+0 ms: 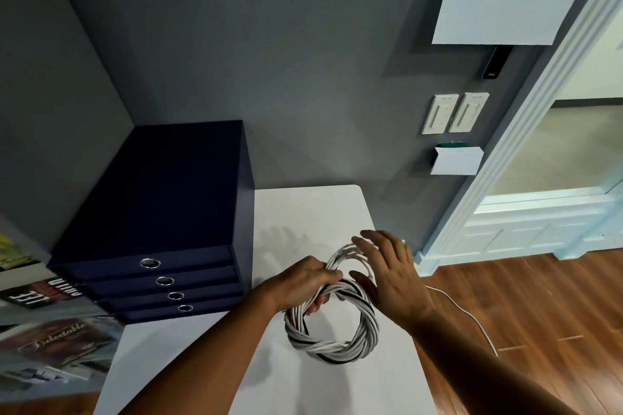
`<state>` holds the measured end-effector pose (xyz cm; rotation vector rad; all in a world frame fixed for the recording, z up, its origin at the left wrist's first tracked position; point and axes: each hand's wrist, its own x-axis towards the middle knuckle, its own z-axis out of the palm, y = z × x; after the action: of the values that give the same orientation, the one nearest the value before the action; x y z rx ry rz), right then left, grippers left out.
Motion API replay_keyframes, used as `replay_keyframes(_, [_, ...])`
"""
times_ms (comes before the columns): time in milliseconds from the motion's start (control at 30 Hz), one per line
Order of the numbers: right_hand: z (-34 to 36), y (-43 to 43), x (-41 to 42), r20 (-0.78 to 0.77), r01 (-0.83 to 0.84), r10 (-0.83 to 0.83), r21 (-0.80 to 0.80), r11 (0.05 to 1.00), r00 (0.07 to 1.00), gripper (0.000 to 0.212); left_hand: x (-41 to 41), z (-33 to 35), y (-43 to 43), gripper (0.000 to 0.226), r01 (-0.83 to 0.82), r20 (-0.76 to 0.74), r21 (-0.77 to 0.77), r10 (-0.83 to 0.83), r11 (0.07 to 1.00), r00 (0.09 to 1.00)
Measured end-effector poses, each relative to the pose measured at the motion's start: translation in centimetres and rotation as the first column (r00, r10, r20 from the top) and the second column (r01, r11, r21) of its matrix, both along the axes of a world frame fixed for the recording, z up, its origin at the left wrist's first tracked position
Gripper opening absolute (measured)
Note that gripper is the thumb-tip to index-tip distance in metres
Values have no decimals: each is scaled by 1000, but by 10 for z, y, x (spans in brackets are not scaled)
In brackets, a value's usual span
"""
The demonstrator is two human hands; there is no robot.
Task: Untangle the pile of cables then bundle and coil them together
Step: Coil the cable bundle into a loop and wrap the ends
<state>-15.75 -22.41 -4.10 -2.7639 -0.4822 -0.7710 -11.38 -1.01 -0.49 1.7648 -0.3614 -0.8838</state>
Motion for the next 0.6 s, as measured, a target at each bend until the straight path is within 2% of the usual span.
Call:
replay_keyframes(167, [-2,4,-8,107,114,-121,69,991,987,36,9,-7,7,41,-74,-24,-35,73,997,997])
replay_keyframes(267, [-2,4,-7,130,92,-101,74,993,986,33,12,-11,10,44,-127,-87,-15,125,992,988])
replay_keyframes(400, [-9,2,-2,1,-32,32,27,999,1000,42,12,-10,15,45,-157,-256,-15,148,988,955])
replay_keyframes(500, [-8,8,1,-88,-25,16,-107,994,996,55,9,-8,13,46,-133,-364,-68,100,989,926])
replay_keyframes(600, [-3,22,4,-152,-64,41,-147,987,988,63,2,-4,4,47,-90,-431,-157,13,983,902])
